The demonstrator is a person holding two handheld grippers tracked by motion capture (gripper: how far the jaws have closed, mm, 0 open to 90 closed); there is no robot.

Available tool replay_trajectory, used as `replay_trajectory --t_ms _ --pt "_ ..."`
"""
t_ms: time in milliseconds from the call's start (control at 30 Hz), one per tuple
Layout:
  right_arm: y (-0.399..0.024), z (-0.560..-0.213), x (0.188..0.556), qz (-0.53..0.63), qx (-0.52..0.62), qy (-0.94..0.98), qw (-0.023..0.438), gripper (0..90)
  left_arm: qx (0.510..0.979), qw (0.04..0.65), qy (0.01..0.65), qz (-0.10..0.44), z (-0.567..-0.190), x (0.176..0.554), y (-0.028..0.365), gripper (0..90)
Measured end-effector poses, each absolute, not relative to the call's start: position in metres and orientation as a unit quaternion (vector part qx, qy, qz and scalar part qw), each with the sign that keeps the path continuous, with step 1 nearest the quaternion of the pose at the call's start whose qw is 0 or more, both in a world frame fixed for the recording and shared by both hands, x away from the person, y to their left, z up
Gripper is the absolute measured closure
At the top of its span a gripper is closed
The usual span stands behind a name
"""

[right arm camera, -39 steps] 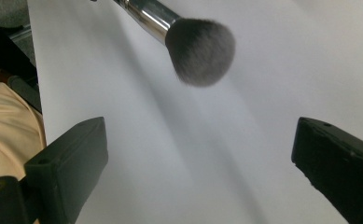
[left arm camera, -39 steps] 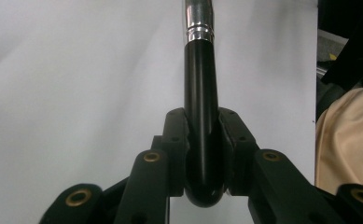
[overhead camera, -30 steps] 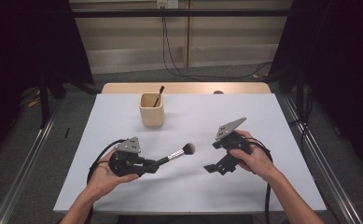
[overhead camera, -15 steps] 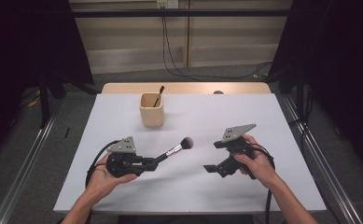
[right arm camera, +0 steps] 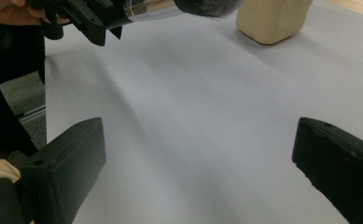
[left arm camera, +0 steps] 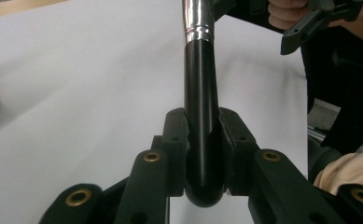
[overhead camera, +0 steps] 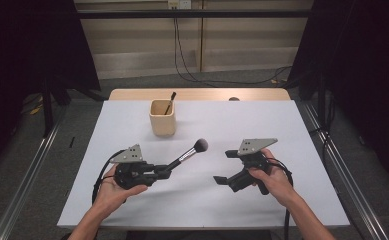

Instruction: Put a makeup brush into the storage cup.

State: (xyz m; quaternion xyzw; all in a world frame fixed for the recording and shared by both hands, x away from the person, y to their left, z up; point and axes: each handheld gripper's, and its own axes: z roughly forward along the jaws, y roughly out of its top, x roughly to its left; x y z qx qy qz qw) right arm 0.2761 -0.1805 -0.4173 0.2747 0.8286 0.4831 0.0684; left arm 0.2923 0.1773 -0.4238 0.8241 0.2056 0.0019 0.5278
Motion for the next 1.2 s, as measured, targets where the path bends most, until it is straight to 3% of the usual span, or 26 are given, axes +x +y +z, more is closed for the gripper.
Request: replay_trajectory --t_ms 433,733,1200 --pt "-0.173 -0.422 0.277 0.512 0.266 0.814 0.071 0.6 0.803 0.559 0.205 0.016 -0.426 0.293 0.176 74.6" --pt "-0.170 -0.424 0.278 0.547 0.274 0.785 0.098 0.5 0.784 0.585 0.204 0.023 -0.425 0.292 0.173 74.6" --pt "-0.169 -0.416 0.280 0.600 0.249 0.756 0.081 0.9 0.773 0.608 0.182 0.028 -0.420 0.294 0.154 74.5"
